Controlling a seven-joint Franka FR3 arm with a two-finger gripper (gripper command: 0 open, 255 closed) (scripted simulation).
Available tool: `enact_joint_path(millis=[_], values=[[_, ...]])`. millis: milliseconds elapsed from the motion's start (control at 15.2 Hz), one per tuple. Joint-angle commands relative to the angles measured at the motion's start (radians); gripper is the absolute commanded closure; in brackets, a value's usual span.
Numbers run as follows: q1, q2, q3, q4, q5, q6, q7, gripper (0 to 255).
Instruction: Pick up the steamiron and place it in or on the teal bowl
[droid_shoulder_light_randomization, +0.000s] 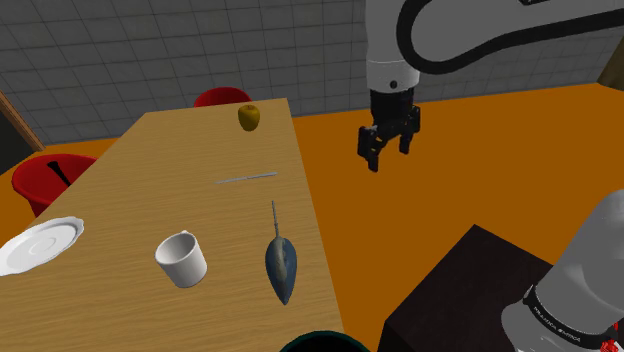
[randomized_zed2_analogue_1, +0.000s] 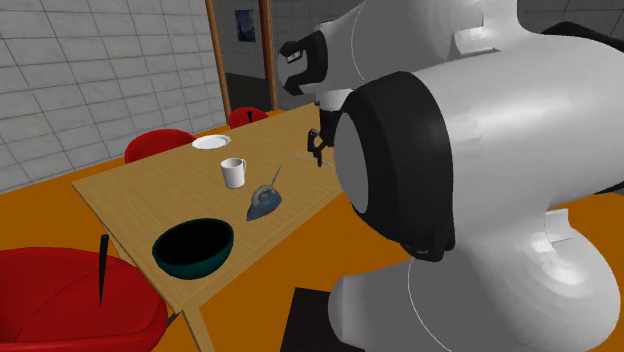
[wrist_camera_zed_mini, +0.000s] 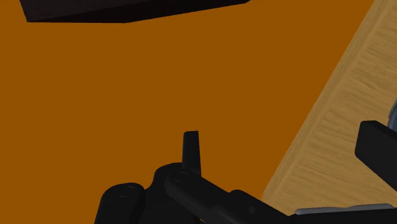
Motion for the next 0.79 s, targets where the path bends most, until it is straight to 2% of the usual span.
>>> enact_joint_path(millis=[0, 330, 726], values=[[0.006, 0.054, 0.042, 0.029, 0.002, 0.014, 0.063, 0], [0.017, 0.231, 0.137, 0.137, -0.027, 0.046, 0.219, 0], [0.051, 0.480, 0.222, 0.313, -0.115, 0.053, 0.415, 0]])
